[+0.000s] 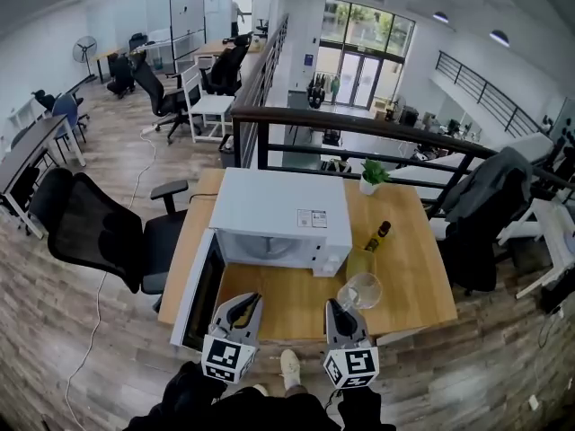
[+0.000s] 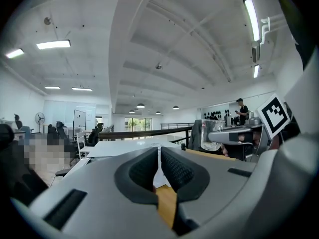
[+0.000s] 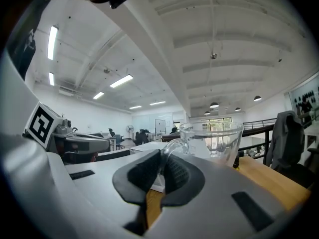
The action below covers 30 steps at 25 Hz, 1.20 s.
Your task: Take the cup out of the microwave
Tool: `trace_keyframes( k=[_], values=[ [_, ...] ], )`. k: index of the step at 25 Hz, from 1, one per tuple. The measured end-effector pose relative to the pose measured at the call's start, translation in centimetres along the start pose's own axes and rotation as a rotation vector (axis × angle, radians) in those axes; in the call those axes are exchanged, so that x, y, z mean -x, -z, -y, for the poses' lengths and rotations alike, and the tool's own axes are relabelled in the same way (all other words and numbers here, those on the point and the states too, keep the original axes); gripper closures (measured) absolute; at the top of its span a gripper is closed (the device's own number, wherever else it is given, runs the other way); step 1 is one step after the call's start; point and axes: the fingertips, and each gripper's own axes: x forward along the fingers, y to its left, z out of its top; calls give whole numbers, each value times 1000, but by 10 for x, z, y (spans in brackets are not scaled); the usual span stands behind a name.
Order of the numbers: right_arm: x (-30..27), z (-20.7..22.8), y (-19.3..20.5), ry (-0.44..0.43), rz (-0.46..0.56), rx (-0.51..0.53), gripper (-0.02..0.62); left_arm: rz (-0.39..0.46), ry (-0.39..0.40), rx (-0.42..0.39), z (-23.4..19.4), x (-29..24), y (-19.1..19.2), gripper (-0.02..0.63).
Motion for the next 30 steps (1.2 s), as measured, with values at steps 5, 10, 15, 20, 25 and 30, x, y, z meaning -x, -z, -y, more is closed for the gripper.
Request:
trace_keyframes(
  k=[5,10,15,20,25,30],
  values=[
    [24,2,6,35,-2,1,575,6,36,-1,15,3,1,569],
    [35,4,12,54,-5,-7,575,4,53,-7,22,4,3,569],
    [35,2,9,62,0,-10,574,3,56,-5,20,5,2,569],
    [33,1,9,63,0,-5,574,1,53,-3,17,6,3,569],
    [31,-1,8,60,4,-4,574,0,48,-2,14,7,3,569],
    [29,-1,7,53,9,-10,574,-4,43,-1,11,7,6,569]
  ],
)
